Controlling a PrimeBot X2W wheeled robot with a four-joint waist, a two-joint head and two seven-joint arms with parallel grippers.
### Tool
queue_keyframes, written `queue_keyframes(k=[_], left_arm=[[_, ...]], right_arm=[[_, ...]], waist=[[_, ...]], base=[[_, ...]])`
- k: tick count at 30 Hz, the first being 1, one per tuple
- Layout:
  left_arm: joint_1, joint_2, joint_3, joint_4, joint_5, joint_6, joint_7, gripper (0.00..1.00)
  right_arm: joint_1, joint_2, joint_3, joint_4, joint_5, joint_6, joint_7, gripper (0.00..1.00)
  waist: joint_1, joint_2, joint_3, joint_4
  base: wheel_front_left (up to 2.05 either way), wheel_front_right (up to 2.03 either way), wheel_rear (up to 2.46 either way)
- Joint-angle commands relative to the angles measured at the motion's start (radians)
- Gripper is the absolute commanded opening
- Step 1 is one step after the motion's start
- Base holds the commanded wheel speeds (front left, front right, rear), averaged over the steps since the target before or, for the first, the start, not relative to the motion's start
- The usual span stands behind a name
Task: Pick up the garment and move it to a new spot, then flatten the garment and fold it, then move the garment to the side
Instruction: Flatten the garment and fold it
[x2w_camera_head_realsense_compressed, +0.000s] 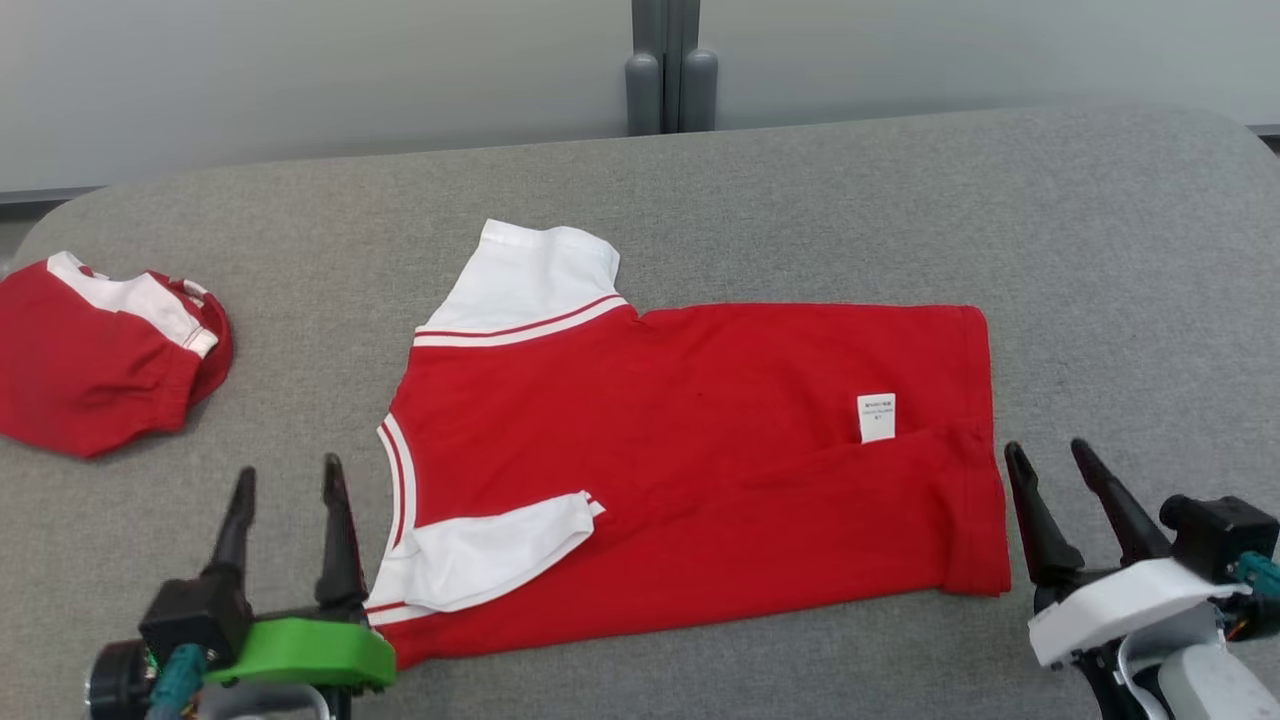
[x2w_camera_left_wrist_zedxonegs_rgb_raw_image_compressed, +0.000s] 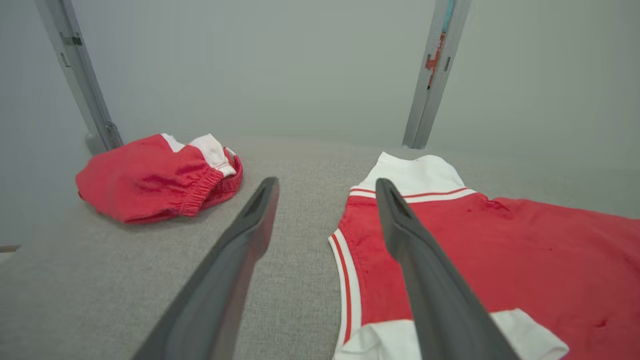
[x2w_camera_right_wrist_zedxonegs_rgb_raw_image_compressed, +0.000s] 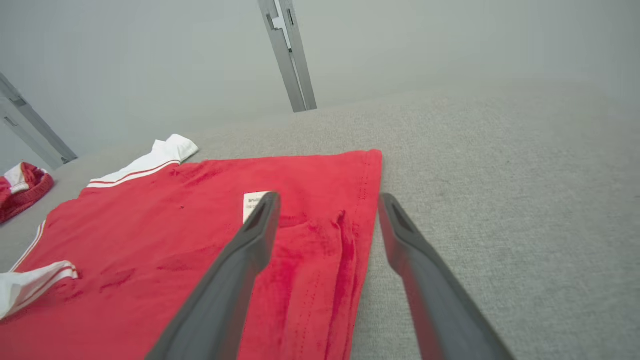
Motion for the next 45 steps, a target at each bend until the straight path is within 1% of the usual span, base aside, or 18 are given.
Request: queue_keyframes(k=[1,3,6,9,12,15,19,24,27,30,33,35,37,38,42,45], left_arm=[[-0.011,-0.002,0.022,-0.038,0.021,0.005,-0.002,1.0],[-0.011,-0.001,0.043,-0.084,0.062,0.007,-0.003,1.0],[-0.024,-0.013,0.076,-0.13,0.092,-0.006,-0.003,1.0],[-0.035,-0.021,0.104,-0.158,0.108,-0.029,-0.002,1.0],[-0.027,-0.026,0.126,-0.161,0.119,-0.063,-0.002,1.0],[-0.012,-0.029,0.152,-0.145,0.126,-0.1,-0.002,1.0],[-0.002,-0.036,0.185,-0.109,0.131,-0.133,-0.002,1.0],[-0.012,-0.045,0.209,-0.071,0.145,-0.155,-0.002,1.0],[-0.057,-0.044,0.211,-0.043,0.155,-0.168,-0.002,1.0],[-0.141,-0.022,0.188,-0.018,0.173,-0.181,-0.002,1.0],[-0.278,0.024,0.144,0.042,0.18,-0.196,-0.002,1.0],[-0.394,0.068,0.095,0.101,0.189,-0.201,0.004,1.0],[-0.507,0.092,0.05,0.16,0.16,-0.205,0.035,1.0],[-0.569,0.118,0.006,0.19,0.148,-0.205,0.058,1.0],[-0.764,0.183,-0.129,0.298,0.055,-0.203,0.141,1.0],[-0.864,0.226,-0.218,0.38,-0.008,-0.203,0.21,1.0]], right_arm=[[-0.012,0.015,-0.02,-0.036,-0.023,-0.001,-0.009,1.0],[-0.016,0.038,-0.059,-0.094,-0.055,-0.001,-0.01,1.0],[-0.004,0.078,-0.113,-0.181,-0.108,-0.001,-0.01,1.0],[0.021,0.116,-0.145,-0.241,-0.151,-0.001,-0.01,1.0],[0.037,0.142,-0.152,-0.266,-0.184,-0.001,-0.011,1.0],[0.059,0.166,-0.151,-0.265,-0.206,-0.001,-0.011,1.0],[0.074,0.179,-0.133,-0.225,-0.224,-0.001,-0.011,1.0],[0.073,0.183,-0.117,-0.193,-0.241,-0.001,-0.011,1.0],[0.028,0.175,-0.107,-0.191,-0.242,-0.001,-0.011,1.0],[-0.036,0.144,-0.105,-0.173,-0.239,-0.001,-0.011,1.0],[-0.147,0.092,-0.078,-0.125,-0.233,-0.001,-0.011,1.0],[-0.226,0.051,-0.052,-0.072,-0.227,-0.001,-0.009,1.0],[-0.312,0.024,-0.031,-0.018,-0.207,-0.001,0.002,1.0],[-0.354,0.01,-0.022,0.019,-0.194,-0.001,0.024,1.0],[-0.486,-0.015,0.01,0.12,-0.146,-0.001,0.066,1.0],[-0.556,-0.031,0.06,0.173,-0.118,-0.001,0.077,1.0]], waist=[[0.0,0.0,0.001,-0.003],[0.0,0.0,0.002,-0.006],[0.0,0.0,0.006,-0.005],[0.0,0.0,0.009,-0.003],[0.0,0.0,0.008,-0.003],[0.0,0.0,0.01,0.0],[0.0,0.0,0.013,0.004],[0.0,0.0,0.023,0.007],[0.0,0.0,0.049,-0.004],[0.0,0.0,0.083,-0.017],[0.0,0.0,0.131,-0.037],[0.0,0.0,0.167,-0.051],[0.0,0.0,0.202,-0.069],[0.0,0.0,0.223,-0.079],[0.0,0.0,0.285,-0.113],[0.0,0.0,0.324,-0.141]], base=[[0.0,0.0,0.0],[0.0,0.0,0.0],[0.0,0.0,0.0],[0.0,0.0,0.0],[0.0,0.0,0.0],[0.0,0.0,0.0],[0.0,0.0,0.0],[0.0,0.0,0.0],[0.0,0.0,0.0],[0.0,0.0,0.0],[0.0,0.0,0.0],[0.0,0.0,0.0],[0.0,0.0,0.0],[0.0,0.0,0.0],[0.0,0.0,0.0],[0.0,0.0,0.0]])
